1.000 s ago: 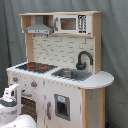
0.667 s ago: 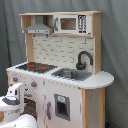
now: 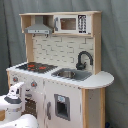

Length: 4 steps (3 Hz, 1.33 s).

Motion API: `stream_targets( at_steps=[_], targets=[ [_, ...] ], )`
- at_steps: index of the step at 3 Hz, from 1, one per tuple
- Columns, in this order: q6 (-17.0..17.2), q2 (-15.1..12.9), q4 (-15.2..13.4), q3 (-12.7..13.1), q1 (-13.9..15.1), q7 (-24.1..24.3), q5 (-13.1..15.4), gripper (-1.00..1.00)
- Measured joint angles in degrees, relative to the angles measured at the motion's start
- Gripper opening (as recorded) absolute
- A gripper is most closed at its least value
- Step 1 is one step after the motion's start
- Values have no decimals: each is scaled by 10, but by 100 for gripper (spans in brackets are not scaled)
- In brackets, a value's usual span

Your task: Play with the kitchen

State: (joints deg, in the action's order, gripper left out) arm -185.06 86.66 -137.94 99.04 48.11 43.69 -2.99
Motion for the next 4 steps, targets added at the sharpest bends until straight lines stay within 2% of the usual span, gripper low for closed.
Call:
stream_targets(
  at_steps=[1, 3, 4],
  targets=[
    [0, 0, 3, 0, 2, 0, 0, -100],
    [103, 4, 6, -1, -61, -8, 1, -100],
    [156, 4, 14, -1, -82, -3, 1, -100]
  ],
)
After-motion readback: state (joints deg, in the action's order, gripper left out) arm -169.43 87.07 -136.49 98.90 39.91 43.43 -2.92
